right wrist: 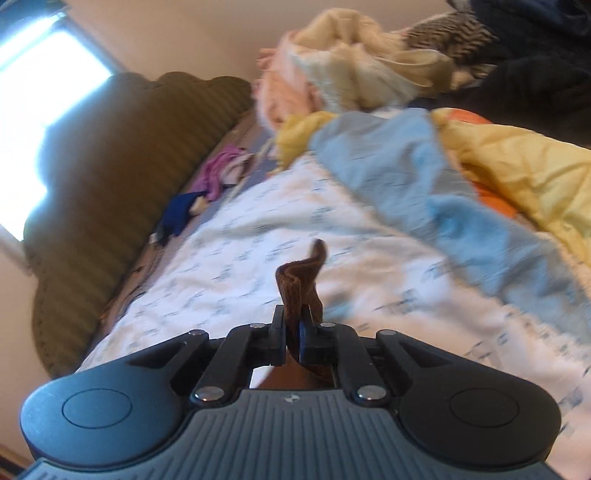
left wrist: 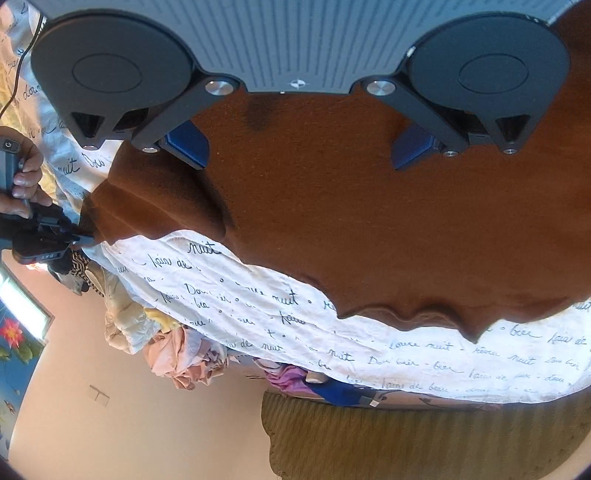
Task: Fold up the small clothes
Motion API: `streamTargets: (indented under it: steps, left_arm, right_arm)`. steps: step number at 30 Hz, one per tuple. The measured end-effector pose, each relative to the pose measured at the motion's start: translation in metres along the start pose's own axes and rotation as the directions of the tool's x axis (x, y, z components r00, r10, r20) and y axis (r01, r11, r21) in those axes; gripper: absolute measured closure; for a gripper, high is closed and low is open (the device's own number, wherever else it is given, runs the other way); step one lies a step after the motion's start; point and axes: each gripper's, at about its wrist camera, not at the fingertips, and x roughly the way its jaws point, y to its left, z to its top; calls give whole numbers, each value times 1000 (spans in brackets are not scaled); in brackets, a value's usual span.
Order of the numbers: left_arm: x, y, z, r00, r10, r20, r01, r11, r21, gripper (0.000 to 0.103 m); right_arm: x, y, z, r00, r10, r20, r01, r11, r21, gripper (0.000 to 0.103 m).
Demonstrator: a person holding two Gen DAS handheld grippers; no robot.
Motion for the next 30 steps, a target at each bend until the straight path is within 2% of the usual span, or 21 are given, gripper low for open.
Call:
streamTargets:
  steps: [5, 9, 12, 14, 18, 19, 21, 22, 24, 25, 26, 27, 28, 29, 30]
  left_arm:
    - [-16, 29, 11, 999, -49, -23, 47, 994, -98, 0]
    - [-38, 52, 20, 998, -68, -5, 66, 987, -149, 0]
    - [-58, 71, 29, 996, -85, 11, 85, 981, -174, 0]
    - [-72, 85, 36, 997, -64, 32, 69, 979, -190, 0]
    - [-94, 124, 53, 997, -51, 52, 62, 965, -254, 0]
    - [-97, 136, 57, 998, -50, 43, 60, 958, -281, 0]
    - [-99, 156, 64, 998, -66, 13, 67, 942, -329, 0]
    - [-99, 165, 66, 997, -81, 3, 77, 934, -349, 0]
    - [-93, 177, 69, 995, -92, -30, 73, 922, -381, 0]
    - [-88, 181, 69, 994, -102, -43, 77, 916, -394, 0]
    - [-83, 186, 67, 991, -119, -54, 86, 905, -417, 0]
    - [-79, 190, 66, 987, -143, -68, 97, 888, -450, 0]
    - [-73, 193, 60, 981, -176, -80, 116, 870, -480, 0]
    - [-67, 196, 59, 974, -207, -90, 134, 851, -509, 0]
    - [-63, 198, 58, 969, -229, -95, 144, 833, -534, 0]
  right_arm:
    - [-7, 56, -33, 996, 87, -26, -88, 995, -38, 99]
    - [-7, 102, -73, 985, 154, -81, -160, 985, -72, 99]
    - [-5, 143, -108, 963, 231, -136, -244, 966, -84, 99]
    - [-2, 174, -136, 943, 287, -170, -305, 948, -89, 99]
    - [18, 230, -194, 909, 338, -245, -371, 923, -106, 99]
    - [26, 243, -211, 899, 340, -276, -382, 917, -113, 98]
    - [38, 261, -246, 902, 312, -300, -372, 913, -170, 98]
    - [47, 267, -263, 905, 280, -320, -353, 914, -200, 98]
    - [70, 270, -294, 890, 201, -409, -319, 916, -244, 93]
    - [76, 271, -305, 892, 151, -426, -286, 919, -272, 89]
    - [74, 271, -311, 898, 158, -411, -299, 903, -307, 87]
    - [66, 272, -313, 901, 172, -397, -314, 892, -326, 74]
    - [59, 271, -310, 893, 188, -410, -334, 886, -321, 60]
    - [49, 269, -305, 882, 214, -419, -359, 882, -304, 14]
    - [36, 265, -300, 882, 248, -400, -379, 879, -291, 0]
